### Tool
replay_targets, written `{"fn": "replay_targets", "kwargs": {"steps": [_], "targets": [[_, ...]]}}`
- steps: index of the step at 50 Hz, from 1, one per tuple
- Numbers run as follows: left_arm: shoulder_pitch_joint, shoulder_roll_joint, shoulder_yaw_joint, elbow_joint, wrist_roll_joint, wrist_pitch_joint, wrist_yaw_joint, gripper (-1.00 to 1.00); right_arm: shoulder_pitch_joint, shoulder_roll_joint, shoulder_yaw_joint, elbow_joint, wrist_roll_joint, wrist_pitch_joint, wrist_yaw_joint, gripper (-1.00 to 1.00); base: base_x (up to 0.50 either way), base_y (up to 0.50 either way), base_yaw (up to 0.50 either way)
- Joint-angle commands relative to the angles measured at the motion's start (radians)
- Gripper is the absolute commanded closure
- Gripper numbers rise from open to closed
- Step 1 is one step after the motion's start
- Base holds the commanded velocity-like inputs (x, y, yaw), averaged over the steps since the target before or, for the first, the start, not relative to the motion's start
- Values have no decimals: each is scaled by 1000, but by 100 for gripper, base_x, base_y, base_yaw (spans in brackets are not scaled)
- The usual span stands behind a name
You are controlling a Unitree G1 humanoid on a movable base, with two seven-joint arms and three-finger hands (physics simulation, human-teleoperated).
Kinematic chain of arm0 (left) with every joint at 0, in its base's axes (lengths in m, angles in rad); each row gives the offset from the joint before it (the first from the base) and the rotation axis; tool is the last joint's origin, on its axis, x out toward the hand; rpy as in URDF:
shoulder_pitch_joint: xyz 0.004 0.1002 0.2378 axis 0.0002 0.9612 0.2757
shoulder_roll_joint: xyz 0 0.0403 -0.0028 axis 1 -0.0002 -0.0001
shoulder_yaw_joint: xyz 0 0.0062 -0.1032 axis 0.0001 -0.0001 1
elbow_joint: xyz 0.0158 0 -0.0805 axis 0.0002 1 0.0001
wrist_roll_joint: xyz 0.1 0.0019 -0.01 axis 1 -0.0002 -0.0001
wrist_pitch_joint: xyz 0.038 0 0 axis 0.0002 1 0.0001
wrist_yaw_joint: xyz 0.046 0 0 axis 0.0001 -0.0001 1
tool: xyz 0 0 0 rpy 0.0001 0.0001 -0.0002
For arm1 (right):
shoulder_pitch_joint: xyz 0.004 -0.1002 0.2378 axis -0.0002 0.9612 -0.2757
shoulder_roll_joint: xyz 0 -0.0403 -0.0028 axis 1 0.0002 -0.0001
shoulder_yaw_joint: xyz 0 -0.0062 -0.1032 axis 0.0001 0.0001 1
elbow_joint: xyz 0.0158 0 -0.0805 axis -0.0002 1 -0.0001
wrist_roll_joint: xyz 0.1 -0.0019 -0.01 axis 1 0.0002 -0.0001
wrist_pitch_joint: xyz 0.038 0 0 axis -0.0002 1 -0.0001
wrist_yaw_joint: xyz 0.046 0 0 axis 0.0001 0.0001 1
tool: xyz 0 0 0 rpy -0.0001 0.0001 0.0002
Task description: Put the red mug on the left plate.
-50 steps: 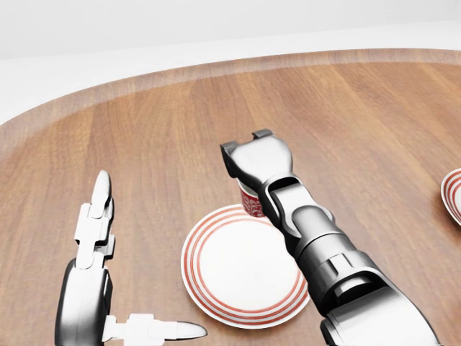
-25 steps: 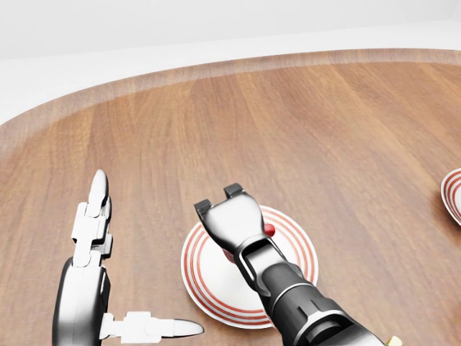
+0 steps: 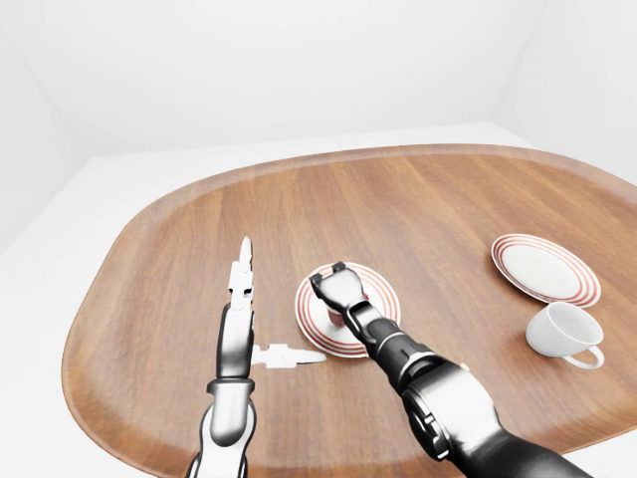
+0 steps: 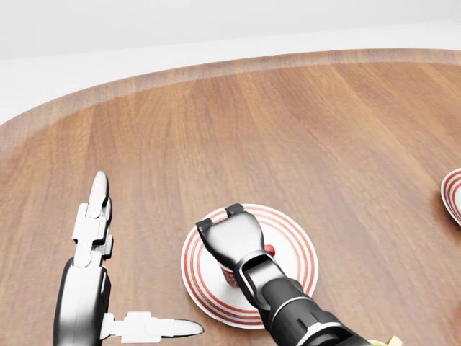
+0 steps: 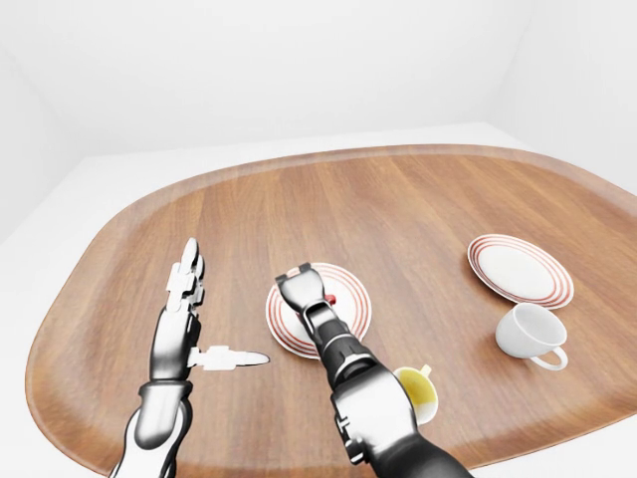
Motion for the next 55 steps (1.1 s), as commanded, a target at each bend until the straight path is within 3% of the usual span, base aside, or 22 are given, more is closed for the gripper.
{"fn": "replay_targets", "kwargs": {"steps": [1, 11, 35, 36, 37, 55], "targets": [[2, 0, 4, 0, -4, -3, -2, -100, -3, -14, -20, 2, 57, 7, -2, 100, 0, 0, 0], [-11, -3, 4, 11, -1, 2, -3, -100, -8, -32, -26, 3, 49, 28, -15, 100, 0, 0, 0], [-10, -3, 5, 11, 0, 1, -3, -100, 8, -23, -26, 4, 43, 18, -29, 100, 0, 0, 0], [-12, -3, 6, 14, -1, 0, -4, -100, 8, -22, -26, 4, 43, 20, -30, 11, 0, 0, 0], [-13, -3, 6, 18, -1, -1, -4, -100, 7, -21, -25, 4, 42, 26, -28, -100, 0, 0, 0], [-20, -5, 6, 24, -1, 1, -10, -100, 12, -25, -25, 5, 29, 38, -19, -100, 0, 0, 0]]}}
